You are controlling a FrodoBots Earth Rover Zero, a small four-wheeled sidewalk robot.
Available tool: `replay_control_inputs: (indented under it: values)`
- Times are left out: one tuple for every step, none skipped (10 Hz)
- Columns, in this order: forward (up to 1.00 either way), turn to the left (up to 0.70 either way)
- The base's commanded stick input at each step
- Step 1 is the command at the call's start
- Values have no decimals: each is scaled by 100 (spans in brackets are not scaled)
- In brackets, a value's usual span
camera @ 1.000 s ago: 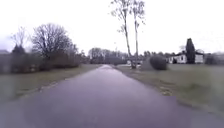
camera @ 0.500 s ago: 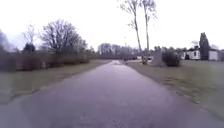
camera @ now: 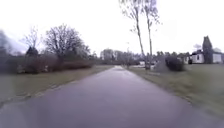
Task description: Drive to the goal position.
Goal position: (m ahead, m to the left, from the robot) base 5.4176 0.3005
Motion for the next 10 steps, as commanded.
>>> replay_control_inputs:
  values:
    - [100, 0]
    - [100, 0]
    - [100, 0]
    - [100, 0]
    - [100, 0]
    - [100, 0]
    - [100, 0]
    - [100, 0]
    - [100, 0]
    - [100, 0]
